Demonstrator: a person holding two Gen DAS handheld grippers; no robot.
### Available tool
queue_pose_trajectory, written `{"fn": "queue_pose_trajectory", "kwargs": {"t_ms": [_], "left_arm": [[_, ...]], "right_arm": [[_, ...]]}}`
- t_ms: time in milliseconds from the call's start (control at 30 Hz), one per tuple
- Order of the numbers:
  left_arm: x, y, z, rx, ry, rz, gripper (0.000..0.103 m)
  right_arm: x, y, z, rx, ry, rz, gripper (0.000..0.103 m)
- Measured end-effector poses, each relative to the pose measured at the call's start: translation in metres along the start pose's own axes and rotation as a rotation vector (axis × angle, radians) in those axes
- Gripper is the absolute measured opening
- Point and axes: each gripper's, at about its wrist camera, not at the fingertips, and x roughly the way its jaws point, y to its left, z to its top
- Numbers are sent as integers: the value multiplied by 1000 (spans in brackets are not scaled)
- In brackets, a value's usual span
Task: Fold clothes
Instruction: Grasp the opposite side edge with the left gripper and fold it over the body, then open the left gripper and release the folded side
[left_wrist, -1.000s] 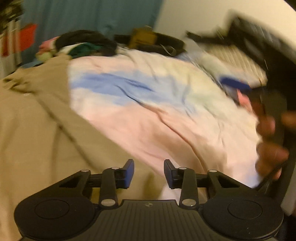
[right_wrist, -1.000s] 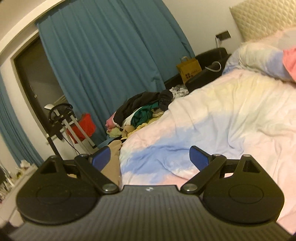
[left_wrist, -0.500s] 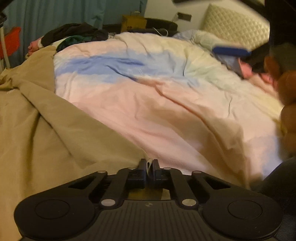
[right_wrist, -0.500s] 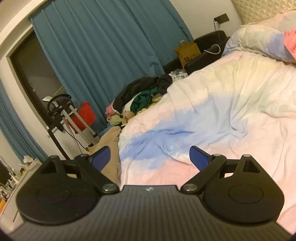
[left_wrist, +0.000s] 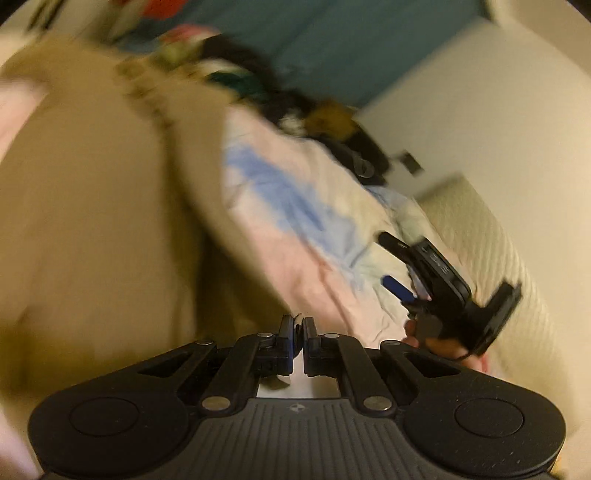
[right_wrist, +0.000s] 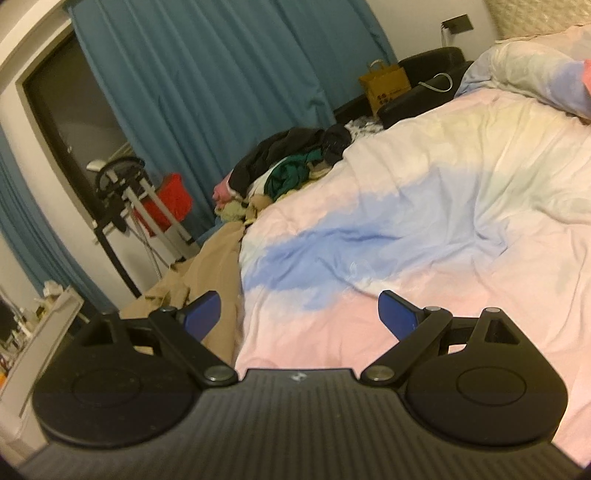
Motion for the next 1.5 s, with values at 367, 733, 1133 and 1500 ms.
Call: {"fn": "queue_pose_trajectory", "kwargs": {"t_ms": [367, 733, 1133, 1500], "left_arm": [[23, 35, 5, -66, 152, 259, 6], [27, 45, 0, -73, 109, 220, 66], [42, 33, -15, 54, 152, 344, 5], [12, -26, -10, 311, -44, 404, 91]], "right_arm": [[27, 31, -24, -143, 144, 17, 93], [32, 51, -37, -209, 173, 63, 93], [26, 60, -40, -242, 167, 85, 93], [13, 67, -37, -252, 117, 116, 93]]}}
